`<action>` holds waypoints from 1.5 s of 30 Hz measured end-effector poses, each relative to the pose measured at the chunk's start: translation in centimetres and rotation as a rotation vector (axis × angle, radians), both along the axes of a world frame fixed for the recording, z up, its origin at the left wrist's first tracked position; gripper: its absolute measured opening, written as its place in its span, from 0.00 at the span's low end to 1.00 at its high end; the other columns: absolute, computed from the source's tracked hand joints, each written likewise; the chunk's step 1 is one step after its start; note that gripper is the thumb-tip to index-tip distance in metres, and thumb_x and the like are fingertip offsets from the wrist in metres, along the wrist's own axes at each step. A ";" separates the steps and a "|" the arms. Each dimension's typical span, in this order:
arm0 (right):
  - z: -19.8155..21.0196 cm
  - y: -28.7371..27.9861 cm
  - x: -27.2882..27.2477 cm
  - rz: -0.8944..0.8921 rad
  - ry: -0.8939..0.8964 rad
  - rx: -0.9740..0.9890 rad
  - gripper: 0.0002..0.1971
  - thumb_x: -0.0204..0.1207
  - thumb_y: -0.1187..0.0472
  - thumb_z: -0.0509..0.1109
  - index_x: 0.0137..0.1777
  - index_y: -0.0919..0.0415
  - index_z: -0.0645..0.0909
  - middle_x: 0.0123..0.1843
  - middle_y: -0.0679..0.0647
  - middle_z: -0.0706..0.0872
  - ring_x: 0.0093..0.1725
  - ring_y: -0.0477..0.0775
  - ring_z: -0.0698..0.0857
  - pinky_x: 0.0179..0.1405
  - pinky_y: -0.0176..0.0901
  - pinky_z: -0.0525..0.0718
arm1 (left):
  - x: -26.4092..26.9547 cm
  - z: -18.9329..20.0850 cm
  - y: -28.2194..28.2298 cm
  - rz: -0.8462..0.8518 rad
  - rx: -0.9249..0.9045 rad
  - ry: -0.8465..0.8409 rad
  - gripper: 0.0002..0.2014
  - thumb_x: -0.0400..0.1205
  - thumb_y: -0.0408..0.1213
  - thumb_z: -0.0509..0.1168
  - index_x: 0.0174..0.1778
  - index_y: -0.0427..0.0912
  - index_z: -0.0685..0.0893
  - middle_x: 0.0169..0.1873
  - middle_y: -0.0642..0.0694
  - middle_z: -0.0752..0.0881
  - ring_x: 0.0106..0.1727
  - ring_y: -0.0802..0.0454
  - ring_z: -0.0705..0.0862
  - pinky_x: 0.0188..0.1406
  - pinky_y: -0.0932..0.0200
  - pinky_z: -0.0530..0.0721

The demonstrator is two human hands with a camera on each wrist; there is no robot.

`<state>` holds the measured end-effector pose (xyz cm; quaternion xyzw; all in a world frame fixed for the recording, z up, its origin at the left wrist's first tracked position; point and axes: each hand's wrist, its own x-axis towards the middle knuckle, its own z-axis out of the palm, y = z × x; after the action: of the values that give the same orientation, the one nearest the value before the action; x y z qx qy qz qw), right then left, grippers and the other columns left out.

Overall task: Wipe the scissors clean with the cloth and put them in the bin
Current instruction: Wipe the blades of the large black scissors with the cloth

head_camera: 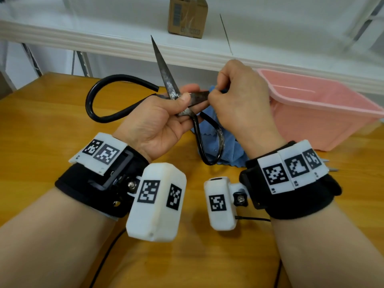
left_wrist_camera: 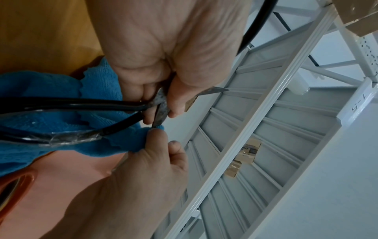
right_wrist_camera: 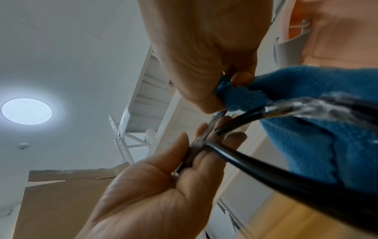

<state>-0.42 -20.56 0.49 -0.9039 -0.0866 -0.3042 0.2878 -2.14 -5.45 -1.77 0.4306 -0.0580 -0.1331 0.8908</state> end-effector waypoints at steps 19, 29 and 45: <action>1.4 -0.4 -0.3 0.125 0.047 0.444 0.04 0.74 0.61 0.76 0.45 0.49 0.86 0.43 0.44 0.90 0.45 0.42 0.89 0.52 0.49 0.90 | 0.6 0.5 1.1 0.010 -0.158 0.030 0.12 0.87 0.28 0.54 0.61 0.34 0.81 0.59 0.34 0.88 0.61 0.41 0.88 0.65 0.44 0.83; 0.0 1.2 -0.2 0.087 0.023 0.257 0.07 0.74 0.63 0.72 0.44 0.48 0.87 0.43 0.42 0.89 0.46 0.41 0.86 0.48 0.43 0.88 | 0.1 0.1 0.3 0.001 -0.110 -0.011 0.12 0.85 0.27 0.56 0.60 0.34 0.81 0.63 0.33 0.85 0.64 0.42 0.86 0.69 0.42 0.80; 0.2 0.5 -0.5 0.036 -0.009 0.113 0.07 0.76 0.64 0.69 0.48 0.53 0.74 0.37 0.42 0.77 0.35 0.37 0.76 0.33 0.21 0.72 | -0.3 0.3 0.2 0.013 -0.084 -0.002 0.16 0.85 0.26 0.56 0.68 0.31 0.78 0.60 0.34 0.87 0.61 0.44 0.88 0.65 0.45 0.82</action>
<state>-0.94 -20.04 0.71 -0.8832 -0.0867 -0.3075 0.3434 -2.40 -5.27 -1.45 0.3933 -0.0618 -0.1240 0.9089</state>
